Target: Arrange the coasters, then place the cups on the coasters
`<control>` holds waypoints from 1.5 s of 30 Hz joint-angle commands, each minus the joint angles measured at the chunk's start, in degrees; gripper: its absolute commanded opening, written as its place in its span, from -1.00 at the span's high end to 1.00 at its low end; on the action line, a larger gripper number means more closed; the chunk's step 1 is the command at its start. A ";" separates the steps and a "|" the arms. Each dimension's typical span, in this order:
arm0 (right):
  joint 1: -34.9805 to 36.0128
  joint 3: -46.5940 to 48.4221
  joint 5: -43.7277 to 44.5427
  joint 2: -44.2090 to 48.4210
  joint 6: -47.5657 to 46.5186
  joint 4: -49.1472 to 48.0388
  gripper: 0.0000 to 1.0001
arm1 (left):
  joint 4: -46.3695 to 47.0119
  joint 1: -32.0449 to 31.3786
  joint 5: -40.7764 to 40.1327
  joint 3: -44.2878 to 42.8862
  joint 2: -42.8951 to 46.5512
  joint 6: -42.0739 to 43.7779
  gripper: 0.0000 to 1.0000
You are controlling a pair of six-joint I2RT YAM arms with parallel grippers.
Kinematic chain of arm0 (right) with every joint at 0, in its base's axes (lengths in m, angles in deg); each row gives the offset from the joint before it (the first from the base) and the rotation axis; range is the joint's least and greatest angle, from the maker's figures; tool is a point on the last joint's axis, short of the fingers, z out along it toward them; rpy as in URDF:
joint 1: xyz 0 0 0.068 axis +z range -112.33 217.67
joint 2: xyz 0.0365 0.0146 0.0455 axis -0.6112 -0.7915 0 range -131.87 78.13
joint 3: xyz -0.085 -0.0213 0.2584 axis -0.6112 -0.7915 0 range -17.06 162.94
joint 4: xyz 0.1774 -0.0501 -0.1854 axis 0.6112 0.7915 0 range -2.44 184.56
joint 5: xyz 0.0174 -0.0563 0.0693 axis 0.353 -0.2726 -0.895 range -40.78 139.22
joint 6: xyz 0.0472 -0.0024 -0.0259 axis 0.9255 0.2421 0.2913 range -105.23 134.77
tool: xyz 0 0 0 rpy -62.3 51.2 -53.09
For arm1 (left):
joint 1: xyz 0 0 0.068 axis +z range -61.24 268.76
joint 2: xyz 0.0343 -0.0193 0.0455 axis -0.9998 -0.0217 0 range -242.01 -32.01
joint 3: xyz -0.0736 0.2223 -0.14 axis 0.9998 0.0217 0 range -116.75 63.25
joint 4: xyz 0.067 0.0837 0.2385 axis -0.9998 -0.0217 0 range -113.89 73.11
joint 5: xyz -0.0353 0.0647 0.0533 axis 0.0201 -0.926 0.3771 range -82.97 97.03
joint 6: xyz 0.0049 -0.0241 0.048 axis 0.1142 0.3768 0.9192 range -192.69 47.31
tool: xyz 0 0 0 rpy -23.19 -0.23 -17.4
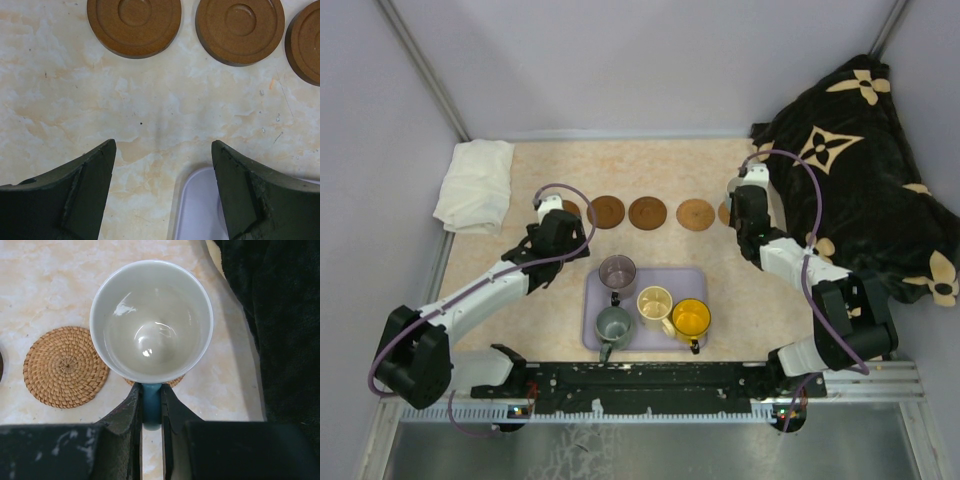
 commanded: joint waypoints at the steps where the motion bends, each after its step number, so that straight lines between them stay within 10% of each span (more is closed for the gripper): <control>1: -0.56 0.88 1.88 1.95 -0.58 -10.27 1.00 | 1.52 0.46 0.32 0.12 -0.75 0.25 -0.66; 45: -0.55 -3.45 0.53 -1.67 2.22 -12.28 1.00 | 2.56 0.47 1.75 -0.19 -4.95 0.48 -0.65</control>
